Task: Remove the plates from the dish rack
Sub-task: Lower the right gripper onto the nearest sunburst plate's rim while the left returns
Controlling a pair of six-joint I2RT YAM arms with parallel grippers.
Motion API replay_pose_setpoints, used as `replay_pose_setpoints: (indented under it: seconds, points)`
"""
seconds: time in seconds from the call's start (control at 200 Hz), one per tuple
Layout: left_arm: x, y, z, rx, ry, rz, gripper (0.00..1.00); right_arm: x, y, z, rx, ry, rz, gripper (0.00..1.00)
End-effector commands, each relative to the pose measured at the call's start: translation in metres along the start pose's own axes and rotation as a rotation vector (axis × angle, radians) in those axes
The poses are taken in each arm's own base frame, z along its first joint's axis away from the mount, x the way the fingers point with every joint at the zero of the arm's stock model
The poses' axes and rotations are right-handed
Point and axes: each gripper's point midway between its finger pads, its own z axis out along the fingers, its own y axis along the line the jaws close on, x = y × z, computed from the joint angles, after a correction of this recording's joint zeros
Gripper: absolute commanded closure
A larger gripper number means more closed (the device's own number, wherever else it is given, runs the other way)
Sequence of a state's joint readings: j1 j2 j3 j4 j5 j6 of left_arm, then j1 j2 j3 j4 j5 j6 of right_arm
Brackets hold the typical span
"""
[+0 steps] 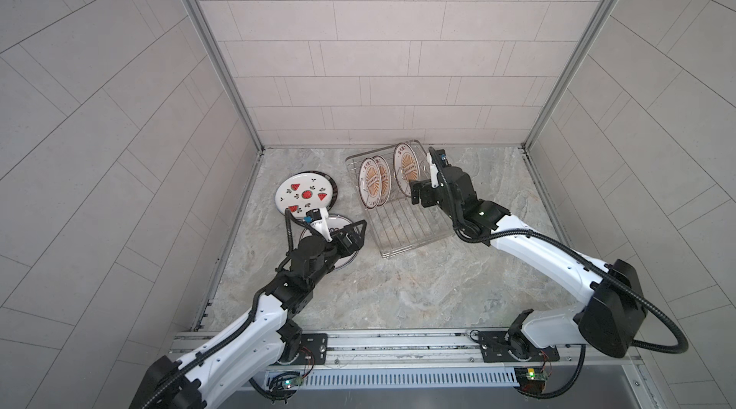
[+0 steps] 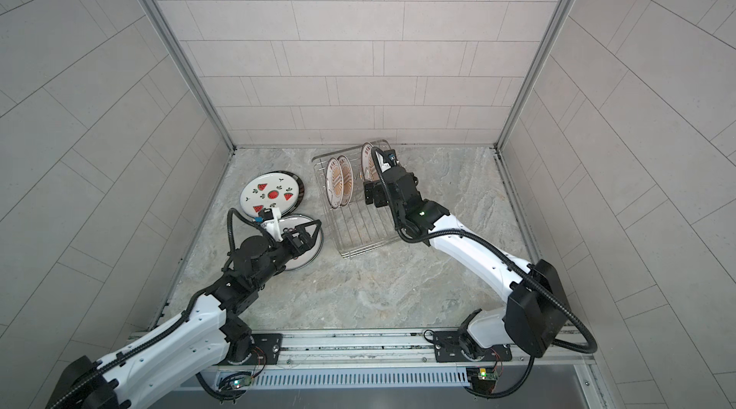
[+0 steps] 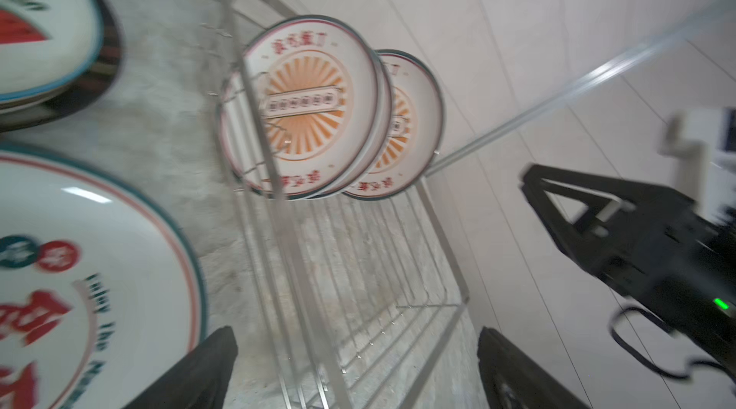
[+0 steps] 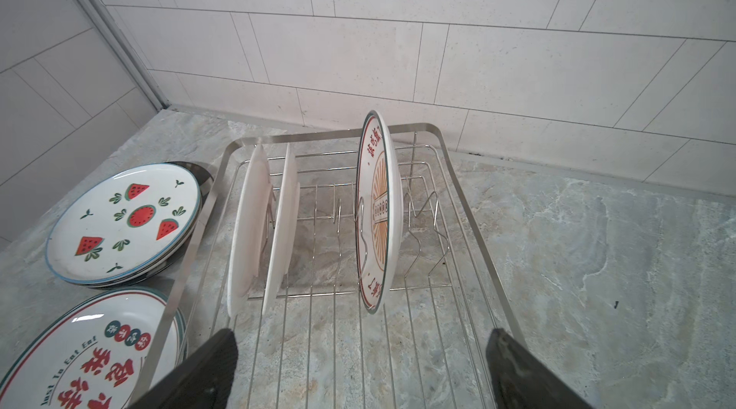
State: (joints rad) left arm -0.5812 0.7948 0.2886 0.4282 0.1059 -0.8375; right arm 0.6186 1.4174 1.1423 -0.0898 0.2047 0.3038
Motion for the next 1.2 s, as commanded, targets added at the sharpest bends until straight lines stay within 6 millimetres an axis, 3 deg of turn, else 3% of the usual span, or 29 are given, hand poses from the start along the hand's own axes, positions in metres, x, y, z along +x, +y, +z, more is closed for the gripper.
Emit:
replay_pose_setpoints:
  seconds: [0.0, 0.135, 0.17, 0.31, 0.435, 0.58, 0.836, 0.906, 1.041, 1.196]
  points:
    - [-0.013, -0.059, -0.008, 0.283, -0.069, 0.184, 0.00, -0.007, -0.006, 0.015, 0.033, 0.021, -0.008, 0.02]
    - [-0.007, -0.058, -0.002, 0.263, -0.036, 0.209, 0.00, -0.011, -0.016, 0.043, 0.104, 0.064, -0.015, 0.05]
    - [-0.013, -0.068, 0.000, 0.280, -0.042, 0.219, 0.00, -0.010, -0.018, 0.051, 0.124, 0.078, -0.022, 0.07]
    - [-0.007, -0.075, 0.007, 0.305, -0.014, 0.236, 0.00, -0.008, -0.025, 0.079, 0.207, 0.129, -0.062, 0.16]
    - [-0.003, -0.075, 0.013, 0.302, 0.002, 0.236, 0.00, -0.004, -0.032, 0.101, 0.286, 0.170, -0.109, 0.28]
    - [0.002, -0.073, 0.021, 0.300, 0.025, 0.236, 0.00, 0.004, -0.030, 0.119, 0.300, 0.206, -0.146, 0.53]
    - [0.003, -0.072, 0.026, 0.297, 0.024, 0.228, 0.00, 0.006, -0.029, 0.119, 0.366, 0.202, -0.183, 0.66]
    - [0.002, -0.073, 0.025, 0.301, 0.017, 0.229, 0.00, 0.004, -0.031, 0.117, 0.392, 0.200, -0.192, 0.75]
    - [-0.001, -0.072, 0.020, 0.311, -0.015, 0.218, 0.00, 0.004, -0.031, 0.117, 0.405, 0.216, -0.206, 0.83]
    - [-0.004, -0.069, 0.016, 0.303, -0.042, 0.212, 0.00, 0.005, -0.029, 0.120, 0.417, 0.223, -0.218, 0.87]
